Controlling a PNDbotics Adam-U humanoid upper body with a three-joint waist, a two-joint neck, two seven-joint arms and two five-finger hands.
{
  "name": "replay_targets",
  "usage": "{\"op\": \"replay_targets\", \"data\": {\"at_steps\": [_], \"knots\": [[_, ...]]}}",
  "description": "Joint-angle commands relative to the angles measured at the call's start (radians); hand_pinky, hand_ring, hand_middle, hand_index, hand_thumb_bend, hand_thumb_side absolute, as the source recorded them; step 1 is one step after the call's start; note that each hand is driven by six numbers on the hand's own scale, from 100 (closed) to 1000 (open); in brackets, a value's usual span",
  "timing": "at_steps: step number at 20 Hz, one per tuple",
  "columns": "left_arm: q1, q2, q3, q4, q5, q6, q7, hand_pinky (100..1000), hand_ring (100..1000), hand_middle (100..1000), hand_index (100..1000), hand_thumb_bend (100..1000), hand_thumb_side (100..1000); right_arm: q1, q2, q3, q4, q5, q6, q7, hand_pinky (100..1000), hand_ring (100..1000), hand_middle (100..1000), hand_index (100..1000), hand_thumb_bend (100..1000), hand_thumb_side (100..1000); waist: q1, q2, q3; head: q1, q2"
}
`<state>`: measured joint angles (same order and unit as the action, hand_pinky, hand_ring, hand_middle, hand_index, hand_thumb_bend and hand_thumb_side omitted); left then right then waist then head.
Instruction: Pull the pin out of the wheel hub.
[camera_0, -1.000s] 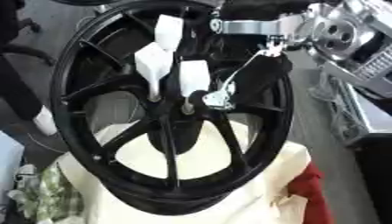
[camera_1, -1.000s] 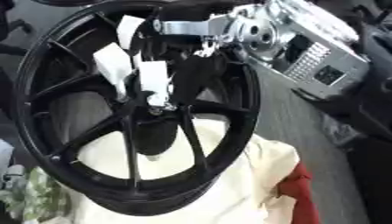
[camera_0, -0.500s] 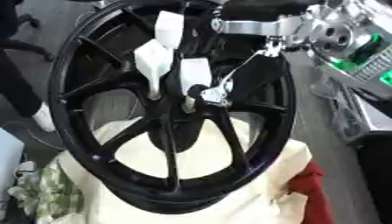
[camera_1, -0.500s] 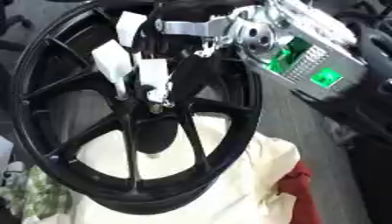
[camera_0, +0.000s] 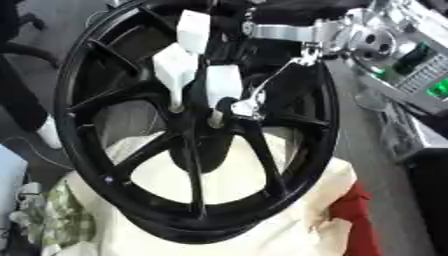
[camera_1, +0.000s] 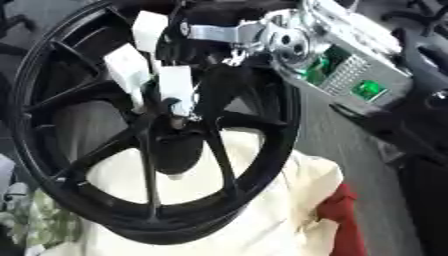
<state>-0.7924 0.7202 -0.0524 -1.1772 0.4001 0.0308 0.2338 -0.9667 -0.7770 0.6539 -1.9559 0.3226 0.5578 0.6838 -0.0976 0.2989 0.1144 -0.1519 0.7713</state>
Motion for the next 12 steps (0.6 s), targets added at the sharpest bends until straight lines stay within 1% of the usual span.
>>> {"op": "replay_targets", "data": {"at_steps": [1,2,3,4,7,12], "knots": [[-0.019,0.022,0.007,-0.02,0.001,0.001,-0.002,799,826,758,807,1000,495,-0.009,-0.004,-0.01,0.022,0.009,0.057,0.065,842,806,778,850,324,440,0.005,-0.014,0.003,-0.004,-0.001],[-0.02,0.022,0.007,-0.02,0.001,0.001,-0.002,799,826,757,807,1000,494,-0.008,-0.002,-0.009,0.03,0.01,0.053,0.064,842,806,777,850,322,438,0.005,-0.013,0.004,-0.004,-0.001],[-0.02,0.022,0.007,-0.02,0.001,0.001,-0.002,800,826,757,807,1000,494,-0.008,0.0,-0.007,0.037,0.011,0.049,0.063,842,806,778,850,302,435,0.005,-0.012,0.005,-0.004,-0.001],[-0.02,0.022,0.007,-0.021,0.001,0.001,-0.001,799,826,757,807,1000,493,-0.007,0.002,-0.006,0.044,0.013,0.045,0.061,842,806,778,850,321,437,0.005,-0.011,0.006,-0.004,-0.001],[-0.02,0.021,0.006,-0.021,0.001,0.001,-0.001,799,826,757,806,1000,492,-0.006,0.012,-0.004,0.074,0.023,0.035,0.051,843,807,778,850,323,431,0.005,-0.008,0.009,-0.007,-0.001],[-0.02,0.02,0.006,-0.023,0.002,0.002,-0.001,800,826,756,806,1000,490,-0.003,0.026,0.002,0.114,0.03,0.005,0.042,844,807,779,852,327,448,0.005,-0.003,0.012,-0.009,-0.001]]}}
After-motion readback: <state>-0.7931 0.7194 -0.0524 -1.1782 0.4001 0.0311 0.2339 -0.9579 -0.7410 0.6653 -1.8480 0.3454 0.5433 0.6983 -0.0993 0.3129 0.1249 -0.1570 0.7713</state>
